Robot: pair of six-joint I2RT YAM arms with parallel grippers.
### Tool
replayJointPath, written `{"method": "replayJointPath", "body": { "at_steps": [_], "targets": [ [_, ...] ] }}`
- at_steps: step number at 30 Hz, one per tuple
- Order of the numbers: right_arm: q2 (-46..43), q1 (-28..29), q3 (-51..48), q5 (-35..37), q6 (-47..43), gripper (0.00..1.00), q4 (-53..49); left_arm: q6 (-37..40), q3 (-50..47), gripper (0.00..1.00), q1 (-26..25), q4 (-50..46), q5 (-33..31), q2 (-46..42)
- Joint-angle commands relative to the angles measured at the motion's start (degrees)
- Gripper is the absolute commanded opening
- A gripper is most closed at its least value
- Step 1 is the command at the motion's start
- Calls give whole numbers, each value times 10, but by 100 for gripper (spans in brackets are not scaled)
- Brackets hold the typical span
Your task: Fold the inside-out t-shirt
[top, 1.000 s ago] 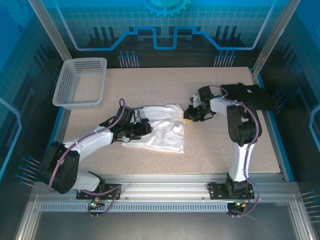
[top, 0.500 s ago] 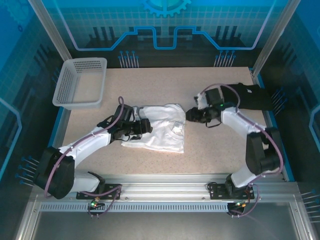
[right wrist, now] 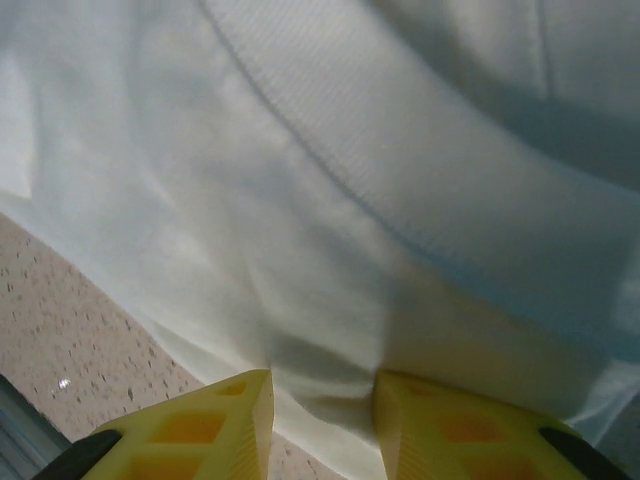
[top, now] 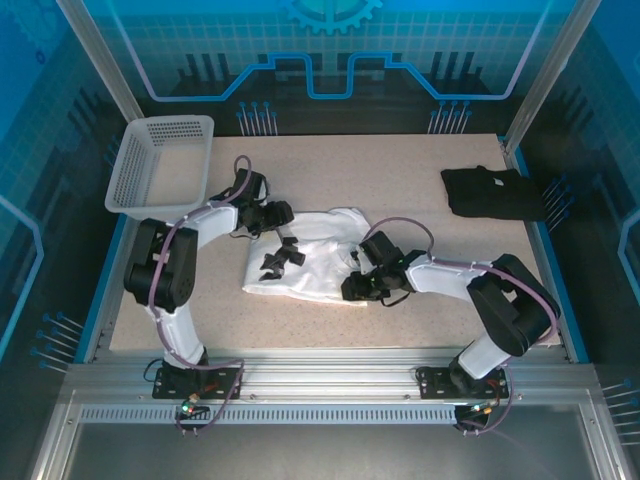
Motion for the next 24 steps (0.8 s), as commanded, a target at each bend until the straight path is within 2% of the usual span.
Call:
{"method": "replayJointPath", "body": {
  "at_steps": [1,3,6,8,10,13,16,20,24],
  "targets": [
    [43,-30,27,58,1,35,-20,18,-24,68,2,-34,30,-13],
    [69,-49,51,67,-15,35,-35,-5,-94,68,-2,4,47,-53],
    [103,-84,97,73,-42,35,-45,-32,-202,68,-36,36,47,-141],
    [127,-110,141,66,-59,36,-51,-45,-262,68,-79,40,26,-204],
    [160,-129,204,45,-84,36,-51,-77,-312,69,-145,58,15,-263],
    [226,-140,340,20,-151,38,-107,-133,-330,69,-239,101,25,-301],
    [253,-155,442,55,-208,39,-182,-146,-301,69,-274,111,34,-313],
    [204,-171,432,79,-231,43,-195,-89,-266,71,-247,96,10,-340],
    [172,-171,365,56,-207,54,-164,-71,-234,71,-104,91,52,-307]
  ]
}}
